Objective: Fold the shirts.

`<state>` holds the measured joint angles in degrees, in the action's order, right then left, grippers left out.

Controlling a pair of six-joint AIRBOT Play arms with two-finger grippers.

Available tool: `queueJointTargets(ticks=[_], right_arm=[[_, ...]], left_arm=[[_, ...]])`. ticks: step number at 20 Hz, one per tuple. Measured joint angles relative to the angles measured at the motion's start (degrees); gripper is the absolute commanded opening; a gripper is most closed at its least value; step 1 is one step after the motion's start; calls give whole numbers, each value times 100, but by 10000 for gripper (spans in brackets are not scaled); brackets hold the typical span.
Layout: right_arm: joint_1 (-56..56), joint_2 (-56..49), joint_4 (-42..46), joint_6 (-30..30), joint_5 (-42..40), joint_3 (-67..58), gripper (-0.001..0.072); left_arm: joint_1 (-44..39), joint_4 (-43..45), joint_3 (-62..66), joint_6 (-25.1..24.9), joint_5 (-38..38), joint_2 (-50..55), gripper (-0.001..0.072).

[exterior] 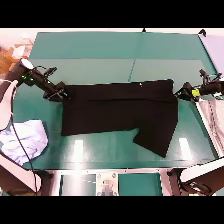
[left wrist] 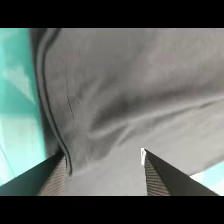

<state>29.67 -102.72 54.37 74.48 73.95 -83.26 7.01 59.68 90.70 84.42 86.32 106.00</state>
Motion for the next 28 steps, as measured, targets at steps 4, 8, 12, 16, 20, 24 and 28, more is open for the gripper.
queueJointTargets(ticks=[4,8,12,16,20,24,28], right_arm=[[284,525,31,114,367,208,215],[772,1578,63,-127,315,1344,215],[1340,2885,-2,-413,-479,3018,215],[1622,3860,-385,-540,-1641,4500,215],[1698,4155,-649,-608,-2135,5049,215],[1716,4236,-929,-785,-2284,5202,216],[1720,4258,-1036,-868,-2317,5243,318]], left_arm=[[9,332,-74,363,654,-157,531],[20,660,-925,490,828,-1082,532],[13,868,-2938,584,107,-2909,533],[-7,57,-5440,841,-1331,-4841,533],[-7,-997,-7208,887,-2826,-5788,532],[-11,-1700,-7840,846,-4024,-6043,530],[-356,-2212,-8017,796,-5324,-5982,530]])
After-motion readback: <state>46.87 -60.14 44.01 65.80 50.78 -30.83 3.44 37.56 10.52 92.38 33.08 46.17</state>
